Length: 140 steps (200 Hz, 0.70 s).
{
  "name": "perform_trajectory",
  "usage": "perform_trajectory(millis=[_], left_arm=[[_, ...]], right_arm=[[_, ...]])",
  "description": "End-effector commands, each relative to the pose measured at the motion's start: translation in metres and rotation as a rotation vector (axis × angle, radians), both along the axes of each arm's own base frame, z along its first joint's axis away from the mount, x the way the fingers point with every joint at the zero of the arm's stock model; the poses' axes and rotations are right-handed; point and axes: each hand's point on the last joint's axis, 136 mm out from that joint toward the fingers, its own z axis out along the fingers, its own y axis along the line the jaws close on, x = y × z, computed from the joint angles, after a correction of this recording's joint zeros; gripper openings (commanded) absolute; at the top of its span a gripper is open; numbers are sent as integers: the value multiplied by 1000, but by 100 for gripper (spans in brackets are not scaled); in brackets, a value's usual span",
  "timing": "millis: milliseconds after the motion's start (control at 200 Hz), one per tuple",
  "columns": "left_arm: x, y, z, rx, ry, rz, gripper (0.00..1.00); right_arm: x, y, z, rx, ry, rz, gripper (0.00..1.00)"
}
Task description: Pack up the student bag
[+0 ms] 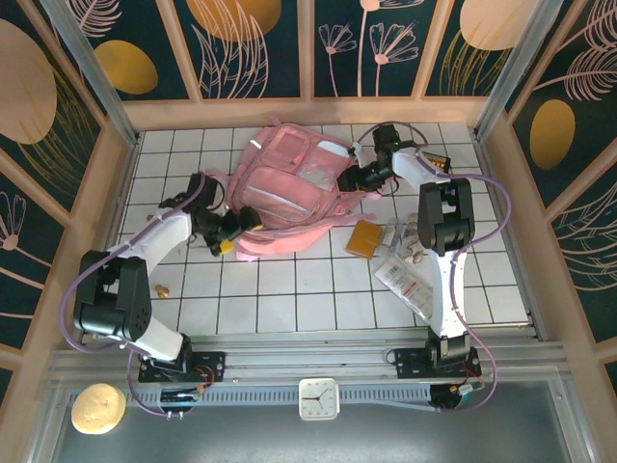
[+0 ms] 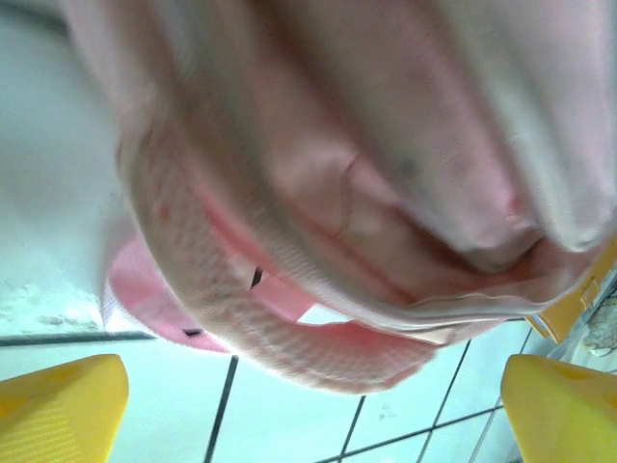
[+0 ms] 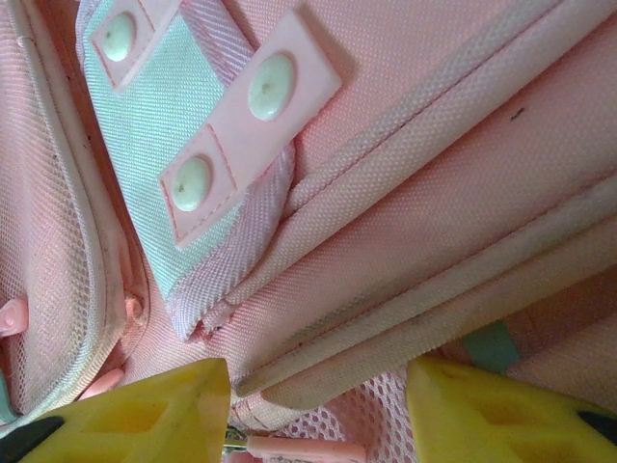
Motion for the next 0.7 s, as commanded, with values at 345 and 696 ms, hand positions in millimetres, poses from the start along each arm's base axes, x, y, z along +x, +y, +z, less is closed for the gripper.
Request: perform_trajectory(millis=[345, 696], left_arm=[[28, -28, -30, -179, 39, 167, 42], [41, -25, -17, -159, 19, 161, 19]], right_arm=[[-10, -9, 5, 32, 47, -17, 56], [-38, -2, 9, 138, 64, 41, 56]])
